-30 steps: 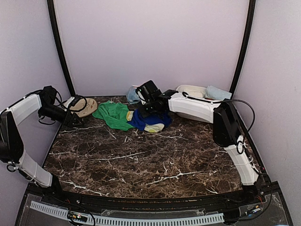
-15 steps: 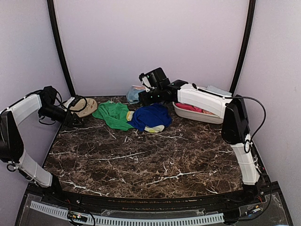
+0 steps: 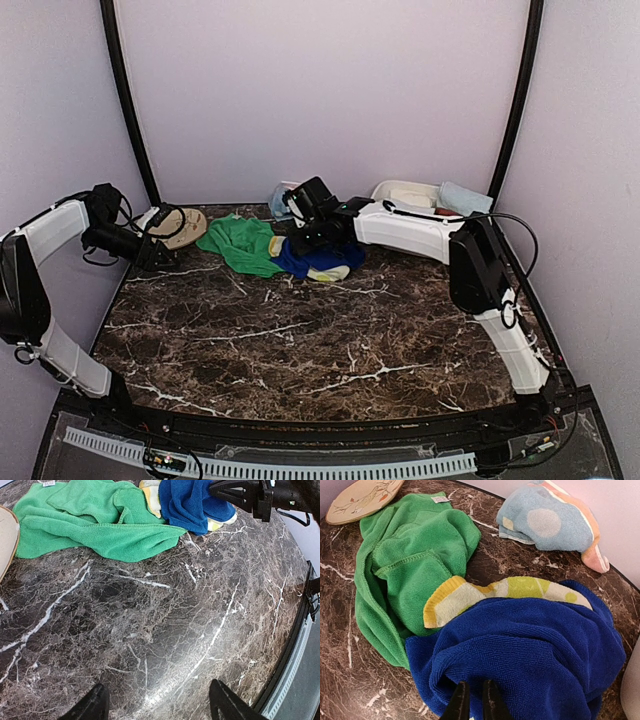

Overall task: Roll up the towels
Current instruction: Adjust the towel from the towel pile.

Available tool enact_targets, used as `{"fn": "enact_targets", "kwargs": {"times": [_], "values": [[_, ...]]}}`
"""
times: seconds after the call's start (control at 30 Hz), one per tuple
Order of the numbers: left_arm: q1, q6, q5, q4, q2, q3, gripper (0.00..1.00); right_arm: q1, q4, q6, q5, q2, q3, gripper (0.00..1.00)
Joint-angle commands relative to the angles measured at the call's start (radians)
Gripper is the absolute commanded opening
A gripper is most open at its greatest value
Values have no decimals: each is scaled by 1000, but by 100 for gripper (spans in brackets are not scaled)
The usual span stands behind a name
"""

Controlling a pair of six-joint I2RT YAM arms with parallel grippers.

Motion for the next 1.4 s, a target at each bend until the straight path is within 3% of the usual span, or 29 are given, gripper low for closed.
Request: {"fn": "enact_targets", "kwargs": {"times": [0.0,0.03,0.33,0.4,0.43,0.5,0.6,0.7,0.93,1.07,1.37], "values": [[5,17,21,-36,-4,-9,70,-10,47,10,15,2,42,4],[5,16,22,-35,-4,-10,70,-12,48,12,17,-2,43,0],[5,24,19,-41,-3,-11,69,-39,91,46,-28,-77,37,0],[5,23,19,-42,-5,-10,70,-27,75,58,9,-68,37,45],[5,23,20,-42,-5,-10,70,-17,71,63,31,-62,28,59],[5,23,24,-42,-6,-13,70,7,81,71,77,-52,-1,72],[5,23,25,-35,-7,-25,70,35,78,90,166,-13,3,75],[5,22,25,-38,-1,-24,70,37,82,125,189,31,29,70],[5,29,25,-40,-7,-30,69,38,117,135,164,63,34,36],[5,28,25,-41,-5,-31,69,38,134,127,157,49,38,1],[5,28,25,-39,-4,-33,68,37,159,83,160,-45,42,0]]}}
